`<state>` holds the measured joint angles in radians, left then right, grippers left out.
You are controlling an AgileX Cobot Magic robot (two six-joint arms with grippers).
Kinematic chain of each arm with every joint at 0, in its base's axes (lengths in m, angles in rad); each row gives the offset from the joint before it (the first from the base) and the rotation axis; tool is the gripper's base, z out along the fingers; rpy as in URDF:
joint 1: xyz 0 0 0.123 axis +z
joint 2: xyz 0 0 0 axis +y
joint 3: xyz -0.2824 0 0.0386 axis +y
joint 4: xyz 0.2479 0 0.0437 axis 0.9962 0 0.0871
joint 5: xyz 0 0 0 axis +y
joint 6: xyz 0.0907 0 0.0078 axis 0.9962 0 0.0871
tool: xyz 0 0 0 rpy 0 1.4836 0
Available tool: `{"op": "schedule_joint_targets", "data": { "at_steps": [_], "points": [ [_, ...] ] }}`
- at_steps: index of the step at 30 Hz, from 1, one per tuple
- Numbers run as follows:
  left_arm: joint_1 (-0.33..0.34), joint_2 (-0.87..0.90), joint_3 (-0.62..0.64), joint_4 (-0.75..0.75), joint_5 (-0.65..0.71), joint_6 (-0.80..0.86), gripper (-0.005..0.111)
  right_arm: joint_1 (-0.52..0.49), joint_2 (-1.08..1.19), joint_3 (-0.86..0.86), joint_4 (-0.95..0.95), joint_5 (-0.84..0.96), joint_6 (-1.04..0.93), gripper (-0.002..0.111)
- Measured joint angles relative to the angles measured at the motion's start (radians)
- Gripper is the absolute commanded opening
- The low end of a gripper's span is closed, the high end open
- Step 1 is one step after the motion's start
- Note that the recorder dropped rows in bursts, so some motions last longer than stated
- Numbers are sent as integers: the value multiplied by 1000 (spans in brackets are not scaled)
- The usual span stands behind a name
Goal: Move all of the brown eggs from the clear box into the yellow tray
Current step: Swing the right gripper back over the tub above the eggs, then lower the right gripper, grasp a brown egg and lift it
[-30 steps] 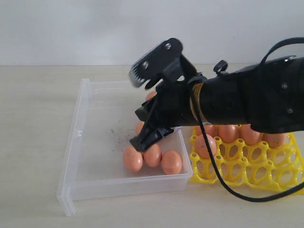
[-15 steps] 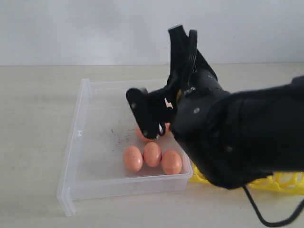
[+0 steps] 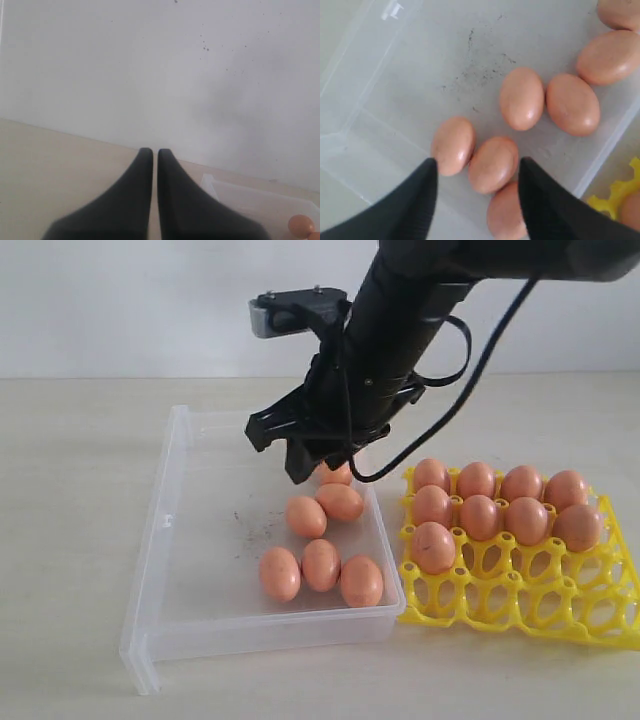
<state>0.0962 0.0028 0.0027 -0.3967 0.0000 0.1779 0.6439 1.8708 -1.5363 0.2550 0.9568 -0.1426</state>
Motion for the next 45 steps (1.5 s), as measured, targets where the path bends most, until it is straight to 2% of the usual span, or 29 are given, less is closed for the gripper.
{"op": "schedule_joint_targets", "data": {
  "at_steps": [2,5,9,23,24,27,28,30,35,39,45],
  "points": [
    [0,0,0,0,0,0,4,0,104,-70,4,15,17,49],
    [0,0,0,0,0,0,4,0,240,-168,-17,59,19,49],
    [0,0,0,0,0,0,4,-2,345,-273,-137,75,16,49],
    [0,0,0,0,0,0,4,-2,428,-317,-100,83,-41,48],
    [0,0,0,0,0,0,4,-2,445,-317,-100,89,-41,46],
    [0,0,0,0,0,0,4,-2,452,-317,-100,82,-41,7],
    [0,0,0,0,0,0,4,-2,452,-317,-100,78,-41,0],
    [0,0,0,0,0,0,4,-2,452,-317,-100,66,-45,0],
    [0,0,0,0,0,0,4,-2,452,-313,-106,-50,13,0],
    [0,0,0,0,0,0,4,18,434,-246,-156,-256,68,0],
    [0,0,0,0,0,0,4,115,318,-55,-452,-487,116,0]
  ]
}}
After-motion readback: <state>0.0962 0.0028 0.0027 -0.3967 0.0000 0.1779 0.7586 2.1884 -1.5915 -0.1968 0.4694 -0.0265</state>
